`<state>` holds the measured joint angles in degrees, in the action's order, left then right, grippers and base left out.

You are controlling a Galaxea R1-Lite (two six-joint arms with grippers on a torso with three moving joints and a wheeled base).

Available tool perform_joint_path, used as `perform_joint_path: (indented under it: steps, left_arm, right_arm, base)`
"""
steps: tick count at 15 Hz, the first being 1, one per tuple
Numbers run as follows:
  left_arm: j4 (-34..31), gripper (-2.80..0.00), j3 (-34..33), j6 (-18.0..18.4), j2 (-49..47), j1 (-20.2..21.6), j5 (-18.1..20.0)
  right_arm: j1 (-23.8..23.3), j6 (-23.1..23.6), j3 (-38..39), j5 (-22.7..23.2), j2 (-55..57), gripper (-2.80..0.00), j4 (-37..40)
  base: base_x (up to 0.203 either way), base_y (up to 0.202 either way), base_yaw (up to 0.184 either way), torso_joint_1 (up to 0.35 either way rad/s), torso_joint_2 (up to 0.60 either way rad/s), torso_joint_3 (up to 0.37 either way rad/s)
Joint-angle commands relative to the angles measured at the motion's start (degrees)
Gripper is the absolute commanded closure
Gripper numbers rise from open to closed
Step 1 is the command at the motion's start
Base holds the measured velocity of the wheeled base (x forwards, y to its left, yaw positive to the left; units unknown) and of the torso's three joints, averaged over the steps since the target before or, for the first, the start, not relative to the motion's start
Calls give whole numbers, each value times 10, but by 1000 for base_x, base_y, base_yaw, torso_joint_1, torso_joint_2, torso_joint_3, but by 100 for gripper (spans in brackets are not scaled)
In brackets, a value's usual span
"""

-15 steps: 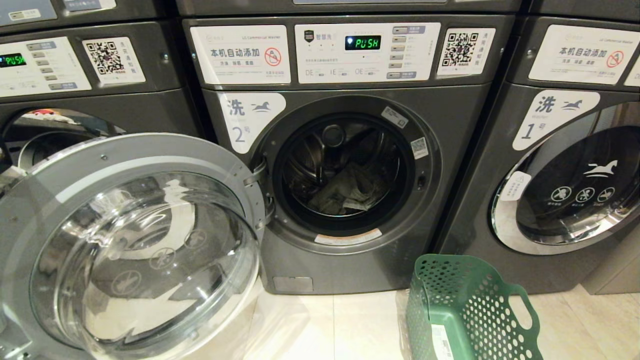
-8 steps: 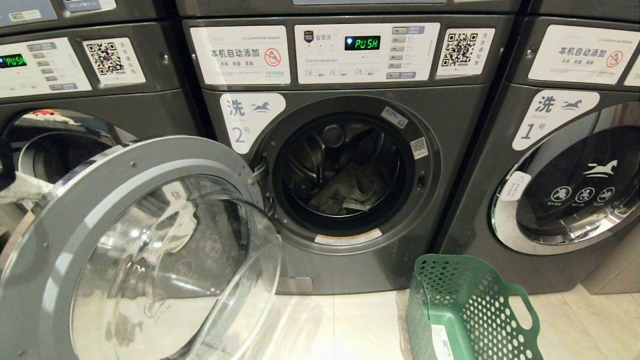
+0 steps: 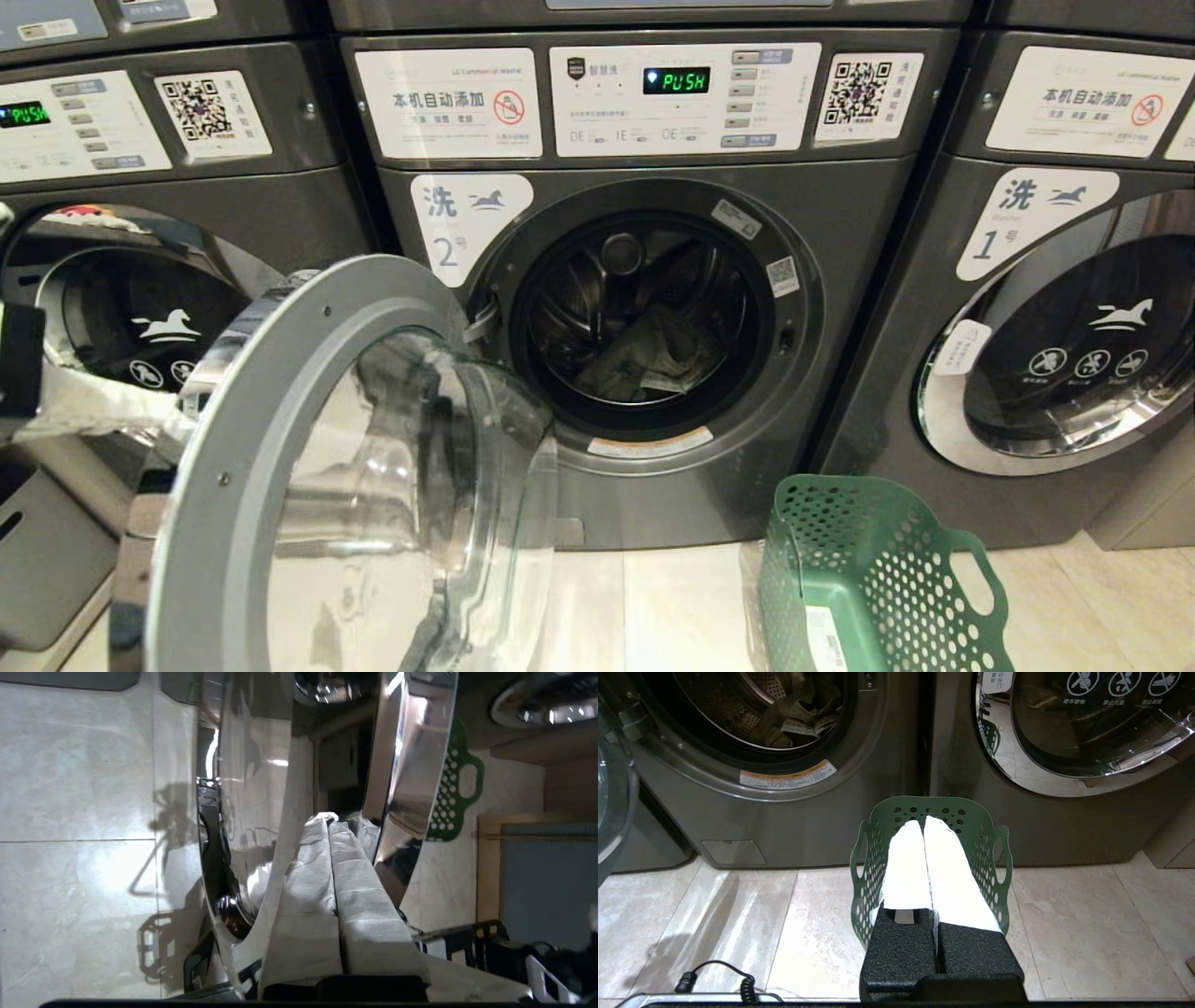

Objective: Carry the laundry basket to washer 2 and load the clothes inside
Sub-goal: Close the washing machine door with the left hand

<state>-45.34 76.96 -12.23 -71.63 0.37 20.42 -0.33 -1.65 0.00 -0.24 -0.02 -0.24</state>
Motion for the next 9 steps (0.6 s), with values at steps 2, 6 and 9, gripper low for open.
perform_joint_path:
  steps: [2,6,9]
  left_arm:
    - [2,0,-14,-21,16,-90,2]
    - [38,0,-16,-31,-9,-185,3]
    - [92,0,-16,-29,-48,-242,1]
  right_arm:
    - [0,-1,0,0,0,0,0]
    - [0,-1,0,0,0,0,0]
    - [0,2,0,0,0,0,0]
  base:
    - [0,0,0,0,0,0]
    - [0,0,0,0,0,0]
    - [0,0,0,0,0,0]
